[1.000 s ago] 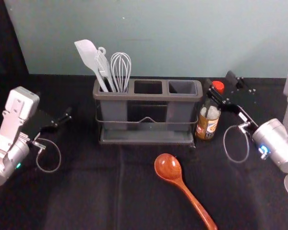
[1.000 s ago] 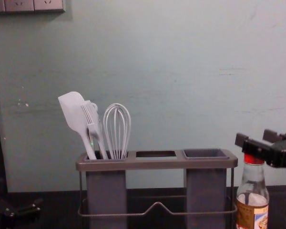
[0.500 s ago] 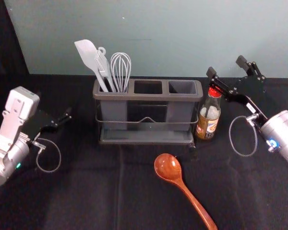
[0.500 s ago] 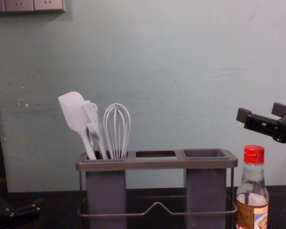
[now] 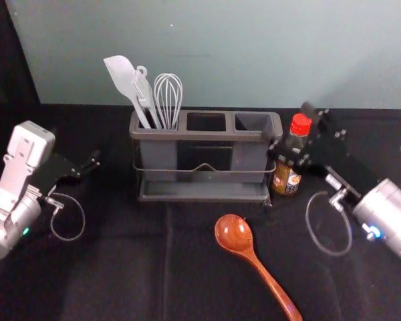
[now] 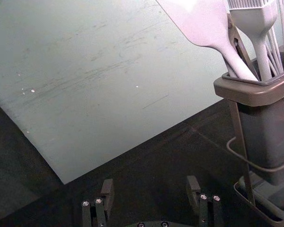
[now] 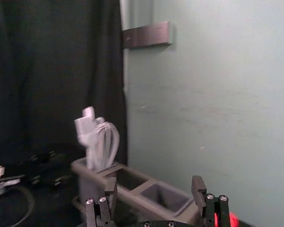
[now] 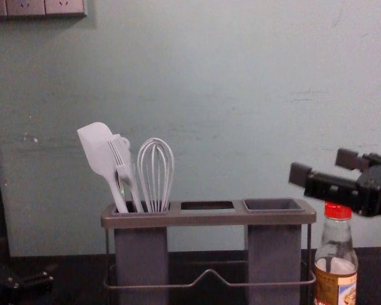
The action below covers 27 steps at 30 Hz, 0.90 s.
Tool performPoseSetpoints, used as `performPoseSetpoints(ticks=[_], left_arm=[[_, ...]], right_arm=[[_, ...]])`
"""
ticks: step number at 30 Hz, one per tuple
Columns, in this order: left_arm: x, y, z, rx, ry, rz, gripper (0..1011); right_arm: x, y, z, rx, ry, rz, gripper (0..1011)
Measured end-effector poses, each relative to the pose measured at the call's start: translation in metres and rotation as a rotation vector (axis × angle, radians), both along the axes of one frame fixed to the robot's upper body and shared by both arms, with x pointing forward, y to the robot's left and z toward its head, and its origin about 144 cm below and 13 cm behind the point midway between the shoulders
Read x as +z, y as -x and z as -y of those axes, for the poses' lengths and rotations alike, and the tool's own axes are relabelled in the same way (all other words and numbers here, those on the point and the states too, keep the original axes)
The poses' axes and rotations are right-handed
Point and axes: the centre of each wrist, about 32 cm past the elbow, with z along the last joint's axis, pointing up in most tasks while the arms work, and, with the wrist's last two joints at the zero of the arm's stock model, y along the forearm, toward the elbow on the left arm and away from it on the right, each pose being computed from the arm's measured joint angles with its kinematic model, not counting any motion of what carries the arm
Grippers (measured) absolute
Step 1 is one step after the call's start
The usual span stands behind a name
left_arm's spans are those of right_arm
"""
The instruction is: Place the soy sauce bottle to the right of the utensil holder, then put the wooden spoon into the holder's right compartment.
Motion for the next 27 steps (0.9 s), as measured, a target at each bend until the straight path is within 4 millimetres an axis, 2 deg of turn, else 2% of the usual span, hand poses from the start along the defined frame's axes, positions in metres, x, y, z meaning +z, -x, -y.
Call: performPoseSetpoints(ticks=[13, 22, 27], left_arm=[[0.000, 0.000, 0.000, 0.000, 0.000, 0.000, 1005], [0.000, 0.000, 0.000, 0.000, 0.000, 0.000, 1005], [0.000, 0.000, 0.000, 0.000, 0.000, 0.000, 1005]], right_arm=[[-0.023, 0.027, -0.019, 0.130, 0.070, -0.100, 1004], [-0.038, 0.031, -0.025, 0.162, 0.085, -0.143, 1004], [-0.038, 0.030, -0.025, 0.161, 0.085, -0.141, 1004]])
